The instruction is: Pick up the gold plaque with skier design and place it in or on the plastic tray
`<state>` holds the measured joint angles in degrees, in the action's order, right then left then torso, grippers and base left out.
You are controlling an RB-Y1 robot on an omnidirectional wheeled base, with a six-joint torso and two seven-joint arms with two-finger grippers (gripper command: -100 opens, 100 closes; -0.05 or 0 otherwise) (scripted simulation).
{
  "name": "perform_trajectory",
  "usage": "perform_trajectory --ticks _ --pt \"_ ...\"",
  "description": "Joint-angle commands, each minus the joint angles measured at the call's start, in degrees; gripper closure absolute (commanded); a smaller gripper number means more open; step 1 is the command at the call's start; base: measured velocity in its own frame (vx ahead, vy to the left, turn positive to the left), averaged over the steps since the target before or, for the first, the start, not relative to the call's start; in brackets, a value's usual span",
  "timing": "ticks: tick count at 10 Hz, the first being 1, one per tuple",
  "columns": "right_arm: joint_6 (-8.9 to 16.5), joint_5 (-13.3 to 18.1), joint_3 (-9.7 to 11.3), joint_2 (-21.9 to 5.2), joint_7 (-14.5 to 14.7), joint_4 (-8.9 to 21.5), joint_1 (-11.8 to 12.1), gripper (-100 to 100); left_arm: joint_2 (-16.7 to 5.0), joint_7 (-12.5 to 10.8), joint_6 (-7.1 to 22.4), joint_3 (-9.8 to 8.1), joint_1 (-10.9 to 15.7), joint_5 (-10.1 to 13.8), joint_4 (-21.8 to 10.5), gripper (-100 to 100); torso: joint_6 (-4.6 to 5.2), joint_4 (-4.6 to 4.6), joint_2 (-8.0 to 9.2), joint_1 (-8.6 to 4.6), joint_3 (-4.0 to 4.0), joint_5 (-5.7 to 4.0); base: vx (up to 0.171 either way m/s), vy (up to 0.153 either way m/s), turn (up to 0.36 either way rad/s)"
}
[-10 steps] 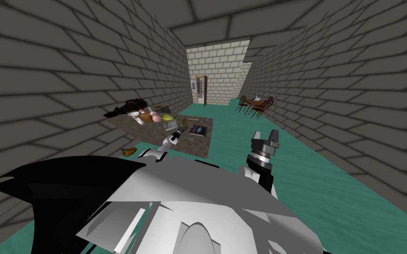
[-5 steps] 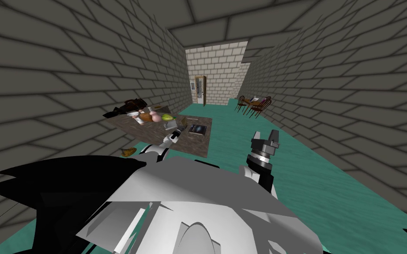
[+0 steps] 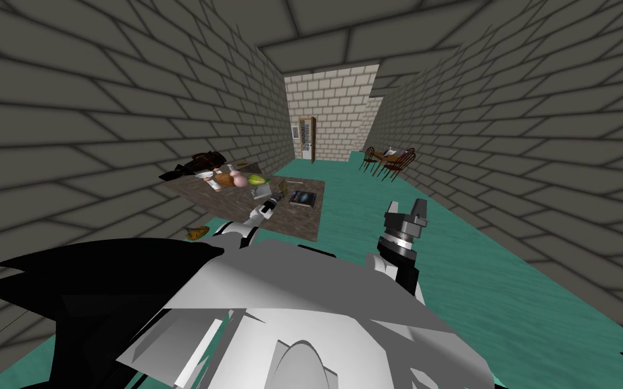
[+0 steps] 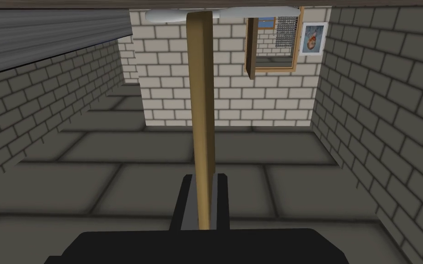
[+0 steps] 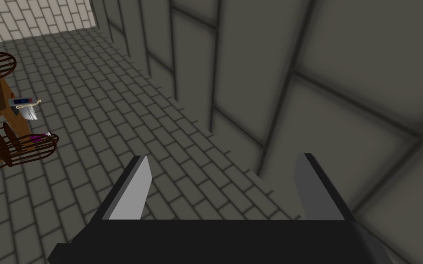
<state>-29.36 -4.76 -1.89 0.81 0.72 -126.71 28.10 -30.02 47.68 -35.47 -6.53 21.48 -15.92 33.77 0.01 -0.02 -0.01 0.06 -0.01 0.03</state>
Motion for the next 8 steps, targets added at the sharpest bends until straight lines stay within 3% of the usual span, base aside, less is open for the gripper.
perform_trajectory --ticks 1,2,3,4,6,7,8 --pt "0.00 0.00 0.00 0.00 0.00 0.00 0.00 0 0.00 0.00 0.00 0.00 0.00 0.00 0.00 100 0.00 0.00 0.00 0.00 0.00 0.00 0.000 0.000 0.000" --pt "0.00 0.00 0.00 0.00 0.00 0.00 0.00 0 -0.01 0.02 0.02 0.00 -0.01 0.00 -0.01 0 0.01 0.00 0.00 0.01 0.00 0.01 0.000 0.000 0.000" --pt "0.00 0.00 0.00 0.00 0.00 0.00 0.00 0 1.04 -0.97 0.85 -0.18 -2.88 -1.36 2.85 100 0.01 0.01 0.00 0.01 0.01 0.01 0.055 0.030 0.038" --pt "0.00 0.00 0.00 0.00 0.00 0.00 0.01 0 1.04 -0.97 0.85 -0.18 -3.08 -1.36 3.86 100 0.00 -0.13 -0.11 0.08 -0.11 0.12 0.068 0.031 0.029" --pt "0.00 0.00 0.00 0.00 0.00 0.00 0.01 0 2.07 -1.98 2.08 -0.37 -6.61 -2.79 7.34 100 -0.08 -0.37 -0.28 0.21 -0.31 0.28 0.072 0.030 0.036" --pt "0.00 0.00 0.00 0.00 0.00 0.00 0.01 0 2.07 -1.98 2.08 -0.37 -6.63 -2.79 8.88 100 -0.09 -0.53 -0.30 0.29 -0.41 0.42 0.021 0.007 0.007" --pt "0.00 0.00 0.00 0.00 0.00 0.00 0.00 0 3.10 -2.99 3.31 -0.55 -8.89 -4.21 10.56 100 -0.06 -0.54 -0.27 0.28 -0.41 0.44 0.055 0.015 0.030"
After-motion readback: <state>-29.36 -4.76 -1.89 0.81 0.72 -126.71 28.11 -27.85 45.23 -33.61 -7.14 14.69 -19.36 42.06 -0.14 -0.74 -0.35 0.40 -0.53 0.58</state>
